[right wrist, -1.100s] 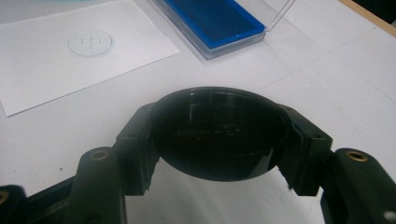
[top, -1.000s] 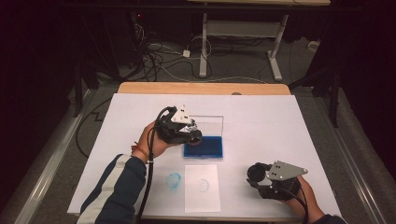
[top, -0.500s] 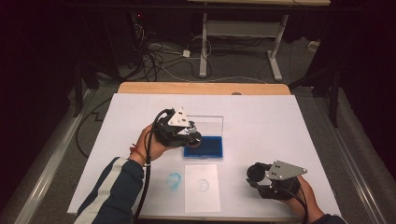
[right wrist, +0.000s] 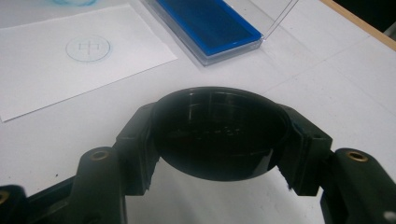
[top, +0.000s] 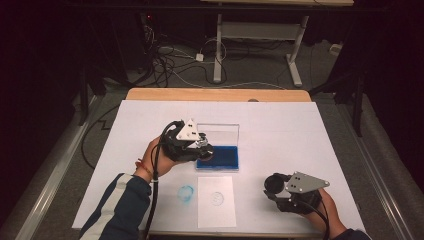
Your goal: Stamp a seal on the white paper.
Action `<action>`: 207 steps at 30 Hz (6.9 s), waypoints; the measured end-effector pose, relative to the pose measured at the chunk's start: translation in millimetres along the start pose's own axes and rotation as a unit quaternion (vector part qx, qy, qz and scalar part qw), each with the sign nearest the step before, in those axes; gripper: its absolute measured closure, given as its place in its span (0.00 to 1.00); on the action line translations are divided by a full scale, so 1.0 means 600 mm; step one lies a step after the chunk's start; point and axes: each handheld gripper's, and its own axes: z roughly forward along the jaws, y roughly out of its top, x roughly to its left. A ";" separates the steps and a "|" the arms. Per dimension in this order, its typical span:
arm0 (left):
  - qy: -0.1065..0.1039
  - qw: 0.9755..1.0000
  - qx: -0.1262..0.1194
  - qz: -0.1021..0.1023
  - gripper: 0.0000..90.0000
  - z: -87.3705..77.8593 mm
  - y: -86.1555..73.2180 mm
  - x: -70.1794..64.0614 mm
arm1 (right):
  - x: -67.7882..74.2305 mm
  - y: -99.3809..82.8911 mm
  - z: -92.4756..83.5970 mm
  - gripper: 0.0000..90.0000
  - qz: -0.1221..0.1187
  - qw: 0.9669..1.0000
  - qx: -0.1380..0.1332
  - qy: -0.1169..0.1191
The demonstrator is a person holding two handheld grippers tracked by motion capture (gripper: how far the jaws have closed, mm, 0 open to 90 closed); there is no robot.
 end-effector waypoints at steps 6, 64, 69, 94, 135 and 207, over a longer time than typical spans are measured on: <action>-0.002 1.000 0.005 0.010 0.61 -0.002 -0.003 -0.015 | 0.001 0.001 -0.002 0.43 0.002 1.000 -0.003 -0.010; -0.086 0.993 0.044 0.064 0.61 0.060 -0.060 -0.151 | 0.008 -0.004 0.001 0.43 0.000 1.000 0.012 -0.004; -0.085 0.993 0.045 0.064 0.61 0.065 -0.063 -0.152 | 0.008 -0.004 0.001 0.43 -0.002 1.000 0.012 -0.002; -0.088 0.993 0.050 0.058 0.61 0.079 -0.076 -0.160 | 0.014 -0.004 0.007 0.43 -0.008 1.000 0.025 0.006; -0.098 0.993 0.048 0.048 0.61 0.086 -0.077 -0.151 | 0.015 -0.003 0.004 0.43 -0.012 1.000 0.023 0.004; -0.065 0.997 -0.030 0.007 0.60 0.018 -0.062 -0.116 | 0.012 0.000 0.000 0.43 -0.009 1.000 0.012 0.007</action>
